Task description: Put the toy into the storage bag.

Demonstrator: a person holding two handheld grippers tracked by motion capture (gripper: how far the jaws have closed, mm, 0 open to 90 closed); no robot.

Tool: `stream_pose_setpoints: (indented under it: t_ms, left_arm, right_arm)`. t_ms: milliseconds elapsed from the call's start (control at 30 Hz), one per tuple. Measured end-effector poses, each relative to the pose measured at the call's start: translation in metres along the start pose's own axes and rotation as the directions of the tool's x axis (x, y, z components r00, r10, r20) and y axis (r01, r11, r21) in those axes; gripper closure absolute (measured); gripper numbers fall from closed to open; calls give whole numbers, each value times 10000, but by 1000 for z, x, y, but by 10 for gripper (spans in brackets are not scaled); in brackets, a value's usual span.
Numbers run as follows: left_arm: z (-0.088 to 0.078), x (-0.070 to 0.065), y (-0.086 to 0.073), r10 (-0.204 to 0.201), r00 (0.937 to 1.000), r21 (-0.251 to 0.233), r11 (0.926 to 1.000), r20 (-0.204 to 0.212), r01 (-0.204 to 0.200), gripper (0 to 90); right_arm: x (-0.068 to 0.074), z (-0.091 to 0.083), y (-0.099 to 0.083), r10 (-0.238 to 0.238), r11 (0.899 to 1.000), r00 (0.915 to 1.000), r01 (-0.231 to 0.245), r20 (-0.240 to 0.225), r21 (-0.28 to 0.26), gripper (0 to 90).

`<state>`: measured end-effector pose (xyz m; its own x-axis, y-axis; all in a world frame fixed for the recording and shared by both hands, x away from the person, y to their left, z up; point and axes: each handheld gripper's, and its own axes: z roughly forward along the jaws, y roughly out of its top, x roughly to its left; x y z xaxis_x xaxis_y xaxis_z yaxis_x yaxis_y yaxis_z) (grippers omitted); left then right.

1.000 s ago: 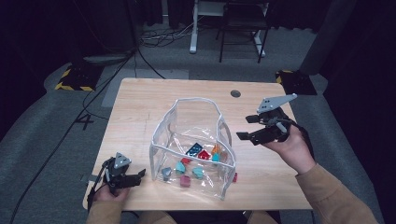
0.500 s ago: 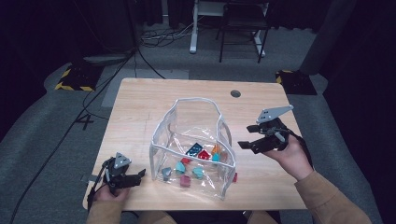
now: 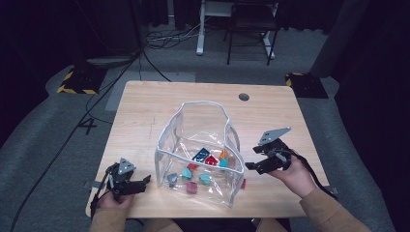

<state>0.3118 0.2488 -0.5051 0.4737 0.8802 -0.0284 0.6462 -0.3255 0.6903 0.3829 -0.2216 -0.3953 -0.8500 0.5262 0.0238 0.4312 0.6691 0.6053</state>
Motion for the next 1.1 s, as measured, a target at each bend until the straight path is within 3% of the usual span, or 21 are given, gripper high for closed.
stream_pose_setpoints:
  t_ms: [500,600,833,1000,1100]
  left_arm:
    - [0,0,0,5,10000,-2,10000,0,-5,192]
    - [0,0,0,23,10000,-11,10000,-12,-23,192]
    - [0,0,0,21,10000,-14,10000,-13,-21,192]
    - [0,0,0,4,10000,4,10000,1,-4,192]
    - [0,0,0,5,10000,-2,10000,-2,-5,192]
  right_arm:
    - [12,40,-26,112,9966,9988,-72,-480,823,303]
    - [21,49,-29,-347,9952,9985,385,-429,902,322]
    - [30,64,-36,-603,9897,9970,661,-491,1272,337]
    - [33,71,-39,-724,9849,9960,798,-530,1534,413]
    - [32,71,-42,-807,9871,9953,872,-532,1342,440]
